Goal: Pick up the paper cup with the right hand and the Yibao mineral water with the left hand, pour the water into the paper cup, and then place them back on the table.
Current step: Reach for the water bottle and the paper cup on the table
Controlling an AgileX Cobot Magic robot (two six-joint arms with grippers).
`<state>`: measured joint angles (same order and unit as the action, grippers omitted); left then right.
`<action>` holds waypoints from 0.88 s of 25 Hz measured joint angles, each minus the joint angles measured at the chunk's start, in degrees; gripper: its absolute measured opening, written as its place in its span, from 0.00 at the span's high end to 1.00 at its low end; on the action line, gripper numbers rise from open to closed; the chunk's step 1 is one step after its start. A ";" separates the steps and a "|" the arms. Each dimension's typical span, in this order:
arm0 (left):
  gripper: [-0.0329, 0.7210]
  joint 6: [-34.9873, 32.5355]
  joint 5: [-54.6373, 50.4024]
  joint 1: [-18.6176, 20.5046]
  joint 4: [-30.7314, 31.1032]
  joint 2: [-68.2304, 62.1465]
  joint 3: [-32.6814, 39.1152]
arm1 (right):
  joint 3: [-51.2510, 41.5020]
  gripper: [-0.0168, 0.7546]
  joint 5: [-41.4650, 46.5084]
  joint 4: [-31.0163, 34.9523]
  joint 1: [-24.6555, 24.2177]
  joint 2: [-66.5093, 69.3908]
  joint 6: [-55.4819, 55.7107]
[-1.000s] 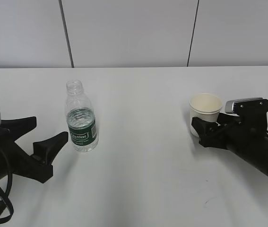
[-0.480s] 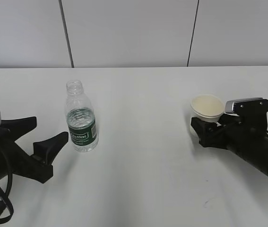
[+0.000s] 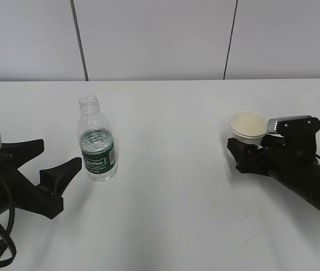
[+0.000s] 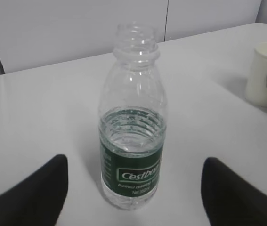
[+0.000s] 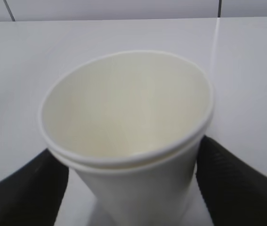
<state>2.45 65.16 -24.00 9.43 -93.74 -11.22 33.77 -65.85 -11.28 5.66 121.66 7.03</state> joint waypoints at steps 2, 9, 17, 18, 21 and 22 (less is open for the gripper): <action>0.25 0.00 0.00 0.00 0.00 0.00 0.00 | 0.74 0.12 0.00 0.00 0.00 1.05 0.00; 0.25 0.00 0.00 0.00 0.00 0.00 0.00 | 2.38 0.12 0.00 -0.91 0.00 2.82 0.00; 0.25 0.00 0.00 0.00 0.00 0.00 0.00 | 2.51 0.13 0.00 -1.00 0.00 2.82 0.00; 0.25 0.00 0.00 0.00 0.00 0.00 0.00 | 2.51 0.14 0.00 -1.00 0.00 2.82 0.00; 0.25 0.00 0.00 0.00 0.00 0.00 0.00 | 2.51 0.17 0.00 -1.03 0.00 2.82 0.00; 0.25 0.00 0.00 0.00 0.06 0.00 0.00 | 2.51 0.19 0.00 -1.13 0.00 2.82 0.00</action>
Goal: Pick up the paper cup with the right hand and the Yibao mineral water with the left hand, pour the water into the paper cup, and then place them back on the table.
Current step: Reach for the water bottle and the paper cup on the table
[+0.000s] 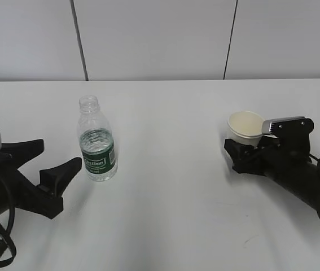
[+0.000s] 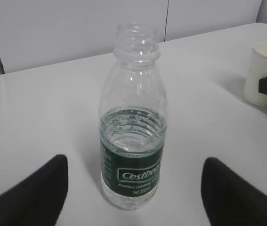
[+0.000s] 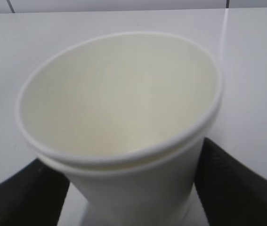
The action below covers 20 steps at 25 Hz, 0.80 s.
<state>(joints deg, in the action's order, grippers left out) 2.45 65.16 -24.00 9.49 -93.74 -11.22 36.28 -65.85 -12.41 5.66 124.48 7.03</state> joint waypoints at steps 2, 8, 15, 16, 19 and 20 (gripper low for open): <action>0.25 0.00 0.00 0.00 0.06 0.00 0.00 | 0.00 0.22 0.00 0.00 0.00 0.00 0.00; 0.27 0.00 0.00 0.00 1.26 0.00 0.00 | 0.00 0.25 0.00 0.00 0.00 0.00 0.00; 0.30 0.00 0.00 0.00 1.92 0.00 0.00 | 0.00 0.26 0.00 -0.12 0.00 0.00 0.00; 0.30 0.00 0.00 0.00 1.92 0.00 0.00 | 0.00 0.26 0.00 -0.12 0.00 0.00 0.00; 0.30 0.00 0.00 0.00 1.92 0.00 0.00 | 0.00 0.26 0.00 -0.23 0.00 0.00 0.00; 0.30 0.00 0.00 0.00 1.92 0.00 0.00 | 0.00 0.26 0.00 -0.23 0.00 0.00 0.00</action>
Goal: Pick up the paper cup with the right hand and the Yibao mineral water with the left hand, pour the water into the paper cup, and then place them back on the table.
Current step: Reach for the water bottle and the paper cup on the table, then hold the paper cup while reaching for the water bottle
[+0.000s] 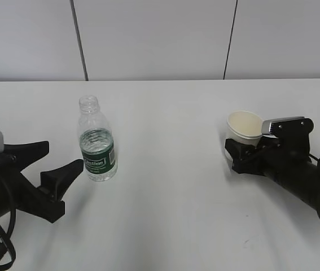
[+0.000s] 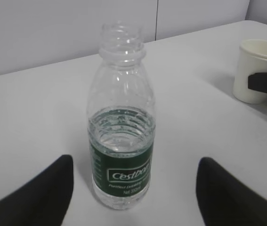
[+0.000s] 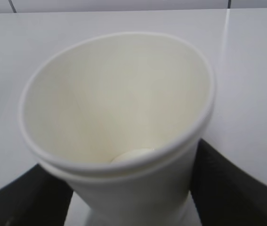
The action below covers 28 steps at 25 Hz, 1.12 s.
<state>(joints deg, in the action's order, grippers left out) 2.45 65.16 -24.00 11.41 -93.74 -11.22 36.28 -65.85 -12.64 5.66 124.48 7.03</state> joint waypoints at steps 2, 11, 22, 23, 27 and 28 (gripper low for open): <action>0.30 0.00 0.00 0.00 -0.09 0.00 0.00 | 0.00 0.26 0.00 0.00 0.00 0.00 0.00; 0.08 0.00 0.00 0.00 -0.69 0.00 -0.48 | 0.00 0.26 0.00 0.00 0.00 0.00 0.00; 0.07 0.00 -1.80 0.00 -1.55 -1.56 -5.63 | 0.00 0.26 0.00 -1.31 0.00 0.00 0.00; 0.07 0.00 -1.64 0.00 -1.43 -2.74 -6.05 | 0.00 0.26 0.00 -1.37 0.00 0.00 0.00; 0.08 0.00 0.12 0.00 -1.11 -9.65 -7.21 | 0.00 0.26 0.00 -1.46 0.00 0.00 0.00; 0.09 0.00 0.05 0.00 -1.24 -11.74 -7.69 | 0.00 0.26 0.00 -1.46 0.00 0.00 0.00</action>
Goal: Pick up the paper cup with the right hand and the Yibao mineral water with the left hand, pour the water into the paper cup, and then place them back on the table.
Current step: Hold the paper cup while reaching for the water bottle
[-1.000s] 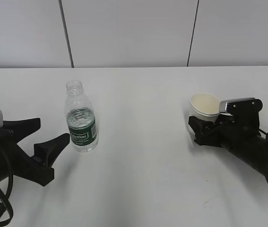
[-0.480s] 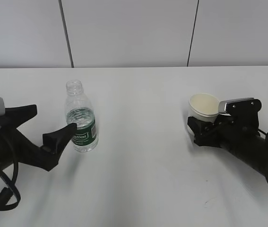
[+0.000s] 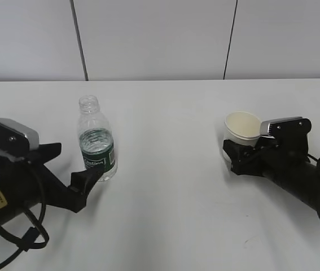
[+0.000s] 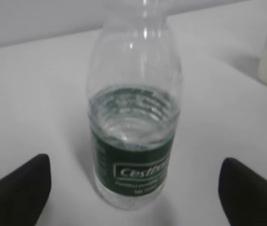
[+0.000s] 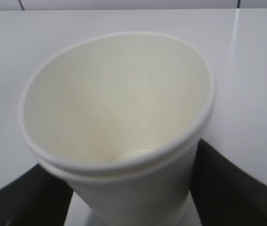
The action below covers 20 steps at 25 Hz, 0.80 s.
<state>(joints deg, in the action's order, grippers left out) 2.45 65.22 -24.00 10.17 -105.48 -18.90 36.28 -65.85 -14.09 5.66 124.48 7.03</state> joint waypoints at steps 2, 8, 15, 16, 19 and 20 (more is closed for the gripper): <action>0.09 0.00 -0.04 0.00 -0.36 -3.40 -1.06 | 0.00 0.26 0.00 0.00 0.00 0.00 0.00; 0.10 0.00 -0.03 0.00 0.87 -6.91 -4.41 | 0.00 0.26 0.00 0.00 0.00 0.00 0.00; 0.12 0.00 0.29 0.00 0.87 -9.29 -9.13 | 0.00 0.26 0.00 0.00 0.00 0.00 0.00; 0.12 0.00 0.29 0.00 0.87 -9.94 -9.84 | 0.00 0.26 0.00 0.00 0.00 0.00 0.00; 0.13 0.00 0.29 0.00 0.87 -11.75 -11.99 | 0.00 0.26 0.00 0.00 0.00 0.00 0.00; 0.14 0.00 0.34 0.00 0.87 -12.32 -12.64 | 0.00 0.26 0.00 0.00 0.00 0.00 0.00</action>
<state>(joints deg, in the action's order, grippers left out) 2.45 65.56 -24.00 11.04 -117.80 -31.54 36.28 -65.85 -14.09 5.66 124.48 7.03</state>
